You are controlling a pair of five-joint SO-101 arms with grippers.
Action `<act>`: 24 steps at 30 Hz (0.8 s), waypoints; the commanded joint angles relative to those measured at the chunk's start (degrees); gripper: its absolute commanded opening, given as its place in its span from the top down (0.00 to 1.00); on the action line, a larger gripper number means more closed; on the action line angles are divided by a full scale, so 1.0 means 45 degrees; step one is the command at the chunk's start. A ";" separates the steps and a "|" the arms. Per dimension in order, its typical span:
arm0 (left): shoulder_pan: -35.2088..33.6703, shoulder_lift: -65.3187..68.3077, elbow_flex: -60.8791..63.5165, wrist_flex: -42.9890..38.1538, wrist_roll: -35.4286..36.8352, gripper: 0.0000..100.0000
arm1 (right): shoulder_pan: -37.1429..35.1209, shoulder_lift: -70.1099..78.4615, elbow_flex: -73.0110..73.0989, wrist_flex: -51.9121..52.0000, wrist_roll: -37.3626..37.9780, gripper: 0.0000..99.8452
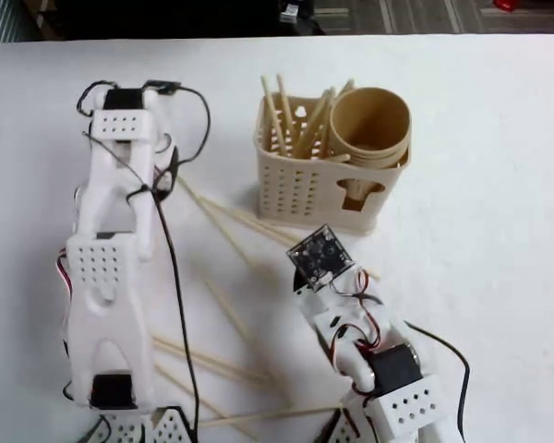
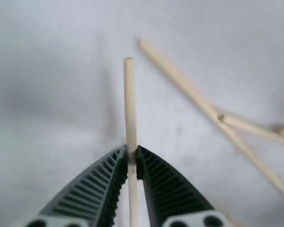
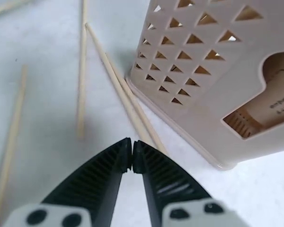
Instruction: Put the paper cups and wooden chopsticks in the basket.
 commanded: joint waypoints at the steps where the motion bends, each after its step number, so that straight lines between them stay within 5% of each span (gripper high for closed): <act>1: 0.0205 -0.0928 -0.0625 0.0137 -0.0098 0.98 | 0.0029 -0.0186 -0.0117 -0.0244 0.0098 0.98; 15: 0.1944 -0.8332 0.0274 0.0020 -0.0137 0.98 | 0.0029 -0.0186 -0.0117 -0.0244 0.0098 0.98; 24: 0.4425 -1.2181 0.0332 -0.3067 -0.0098 0.98 | 0.0029 -0.0186 -0.0117 -0.0244 0.0098 0.98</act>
